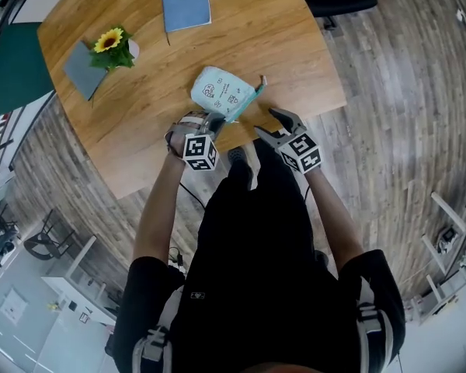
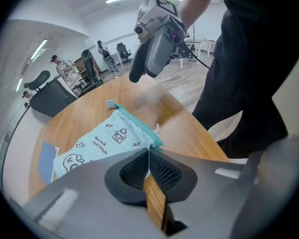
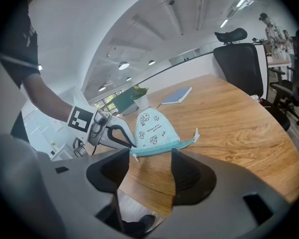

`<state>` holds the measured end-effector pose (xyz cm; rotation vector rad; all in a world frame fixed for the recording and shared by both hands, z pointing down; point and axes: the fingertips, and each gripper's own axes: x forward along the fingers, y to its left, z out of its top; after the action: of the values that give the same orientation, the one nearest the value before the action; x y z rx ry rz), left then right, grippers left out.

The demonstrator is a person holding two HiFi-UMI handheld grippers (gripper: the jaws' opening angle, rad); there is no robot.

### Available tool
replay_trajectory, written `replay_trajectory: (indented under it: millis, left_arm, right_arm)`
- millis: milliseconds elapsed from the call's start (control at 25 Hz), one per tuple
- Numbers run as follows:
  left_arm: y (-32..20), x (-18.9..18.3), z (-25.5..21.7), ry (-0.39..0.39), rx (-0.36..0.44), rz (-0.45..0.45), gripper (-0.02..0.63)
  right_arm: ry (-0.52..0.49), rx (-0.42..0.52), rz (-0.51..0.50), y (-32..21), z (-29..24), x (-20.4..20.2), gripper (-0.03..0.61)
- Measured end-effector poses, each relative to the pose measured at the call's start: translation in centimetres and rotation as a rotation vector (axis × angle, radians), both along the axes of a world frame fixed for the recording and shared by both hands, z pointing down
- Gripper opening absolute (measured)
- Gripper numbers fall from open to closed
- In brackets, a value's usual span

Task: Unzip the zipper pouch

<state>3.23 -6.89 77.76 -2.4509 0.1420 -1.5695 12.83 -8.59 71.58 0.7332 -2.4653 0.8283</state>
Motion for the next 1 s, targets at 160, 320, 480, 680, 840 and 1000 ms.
replay_trajectory:
  millis: [160, 320, 480, 680, 840, 1000]
  left_arm:
    - [-0.7, 0.0, -1.3, 0.029, -0.012, -0.080, 0.005]
    - [-2.2, 0.1, -3.4, 0.099, -0.024, -0.202, 0.005]
    - [-3.8, 0.0, -5.2, 0.172, -0.037, -0.334, 0.005]
    - [-4.9, -0.5, -6.4, 0.200, -0.030, -0.435, 0.005]
    - [-5.6, -0.5, -7.6, 0.228, -0.015, -0.511, 0.005]
    - [-6.3, -0.5, -9.0, 0.245, 0.006, -0.565, 0.005]
  right_arm:
    - [-0.021, -0.005, -0.042, -0.9, -0.6, -0.7, 0.241]
    - [-0.038, -0.002, -0.077, -2.5, -1.3, -1.3, 0.225]
    - [-0.049, 0.004, -0.113, -4.2, -2.0, -1.9, 0.210]
    - [-0.066, -0.002, -0.203, -5.3, -2.7, -3.1, 0.196]
    - [-0.067, 0.001, -0.298, -5.8, -3.3, -4.0, 0.189]
    - [-0.080, 0.011, -0.362, -6.1, -4.4, -4.8, 0.178]
